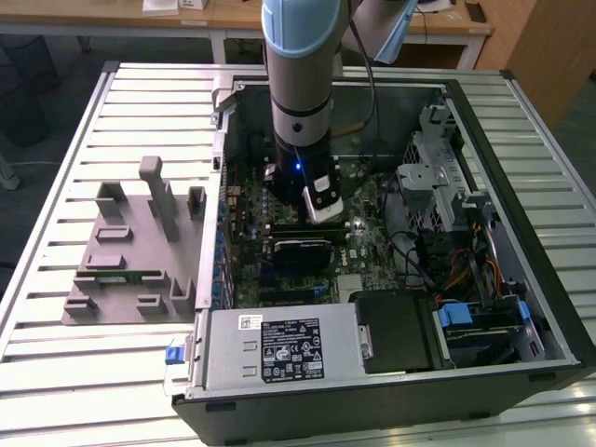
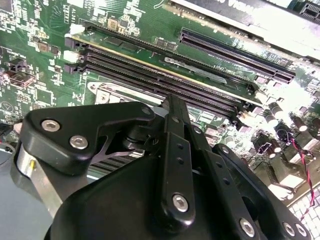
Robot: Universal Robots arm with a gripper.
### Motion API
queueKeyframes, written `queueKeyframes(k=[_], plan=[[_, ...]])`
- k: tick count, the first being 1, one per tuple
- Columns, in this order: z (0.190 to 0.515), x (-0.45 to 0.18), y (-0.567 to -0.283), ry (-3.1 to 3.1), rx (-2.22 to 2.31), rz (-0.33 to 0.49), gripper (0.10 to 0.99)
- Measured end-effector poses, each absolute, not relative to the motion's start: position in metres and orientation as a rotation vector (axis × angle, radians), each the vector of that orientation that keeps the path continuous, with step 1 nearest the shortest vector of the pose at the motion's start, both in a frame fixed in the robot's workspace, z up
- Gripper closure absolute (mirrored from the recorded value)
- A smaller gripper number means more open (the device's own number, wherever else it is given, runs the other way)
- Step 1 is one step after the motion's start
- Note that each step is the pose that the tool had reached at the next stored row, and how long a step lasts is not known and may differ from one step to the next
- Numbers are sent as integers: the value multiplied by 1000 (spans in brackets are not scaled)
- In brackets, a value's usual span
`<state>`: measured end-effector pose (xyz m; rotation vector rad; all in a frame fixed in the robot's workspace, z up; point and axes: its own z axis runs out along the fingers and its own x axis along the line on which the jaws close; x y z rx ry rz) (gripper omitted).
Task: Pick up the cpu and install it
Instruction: 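Install the second cpu locking lever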
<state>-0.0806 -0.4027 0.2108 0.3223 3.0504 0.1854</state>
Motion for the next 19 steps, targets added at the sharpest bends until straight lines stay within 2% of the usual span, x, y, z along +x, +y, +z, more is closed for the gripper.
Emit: queueKeyframes(k=[7,16,19], plan=[[209,-82,-407,3050,323,202,980],[207,-89,-415,3048,325,315,980],[204,-90,-415,3048,326,326,980]])
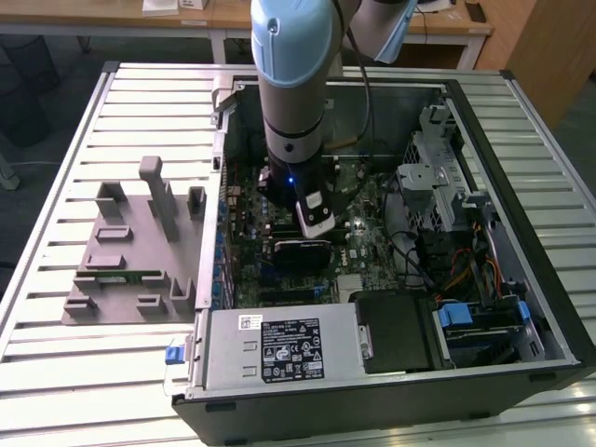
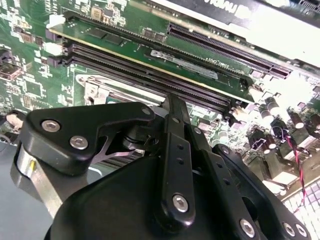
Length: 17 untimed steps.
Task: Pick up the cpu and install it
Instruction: 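Install the second cpu locking lever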
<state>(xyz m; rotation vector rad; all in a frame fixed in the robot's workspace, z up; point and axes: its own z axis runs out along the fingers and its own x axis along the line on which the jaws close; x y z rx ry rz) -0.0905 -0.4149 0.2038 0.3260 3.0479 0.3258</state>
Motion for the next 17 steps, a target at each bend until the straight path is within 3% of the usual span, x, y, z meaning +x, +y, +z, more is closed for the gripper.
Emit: queueKeyframes(k=[17], plan=[[197,-94,-424,3043,329,415,980]])
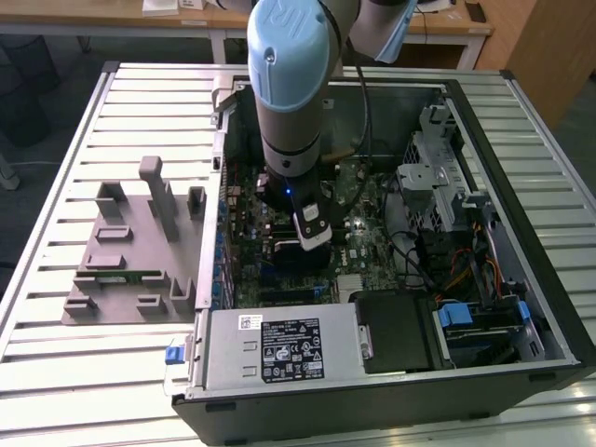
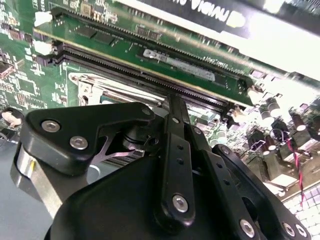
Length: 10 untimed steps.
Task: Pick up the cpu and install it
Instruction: 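Install the second cpu locking lever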
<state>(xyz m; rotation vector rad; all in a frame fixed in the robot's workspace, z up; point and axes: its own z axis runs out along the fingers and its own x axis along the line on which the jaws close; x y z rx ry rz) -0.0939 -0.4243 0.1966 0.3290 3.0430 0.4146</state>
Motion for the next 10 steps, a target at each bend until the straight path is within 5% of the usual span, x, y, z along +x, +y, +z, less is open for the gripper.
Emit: queueKeyframes(k=[10], plan=[[194,-99,-428,3035,331,502,980]])
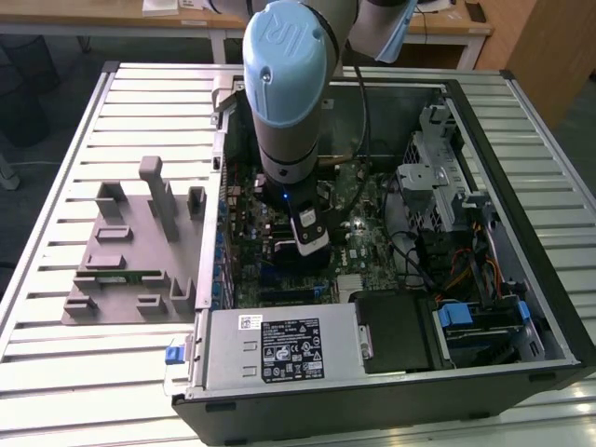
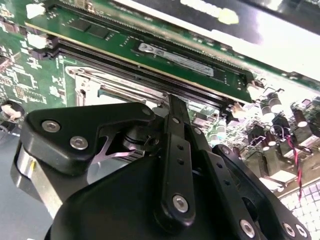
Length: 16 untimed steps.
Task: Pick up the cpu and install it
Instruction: 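Install the second cpu locking lever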
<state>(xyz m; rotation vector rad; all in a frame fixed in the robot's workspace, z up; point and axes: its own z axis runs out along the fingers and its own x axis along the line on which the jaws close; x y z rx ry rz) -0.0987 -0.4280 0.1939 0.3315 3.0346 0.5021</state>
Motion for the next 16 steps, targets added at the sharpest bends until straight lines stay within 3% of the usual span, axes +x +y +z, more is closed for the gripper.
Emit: queueKeyframes(k=[16], plan=[[186,-108,-427,3029,332,539,980]])
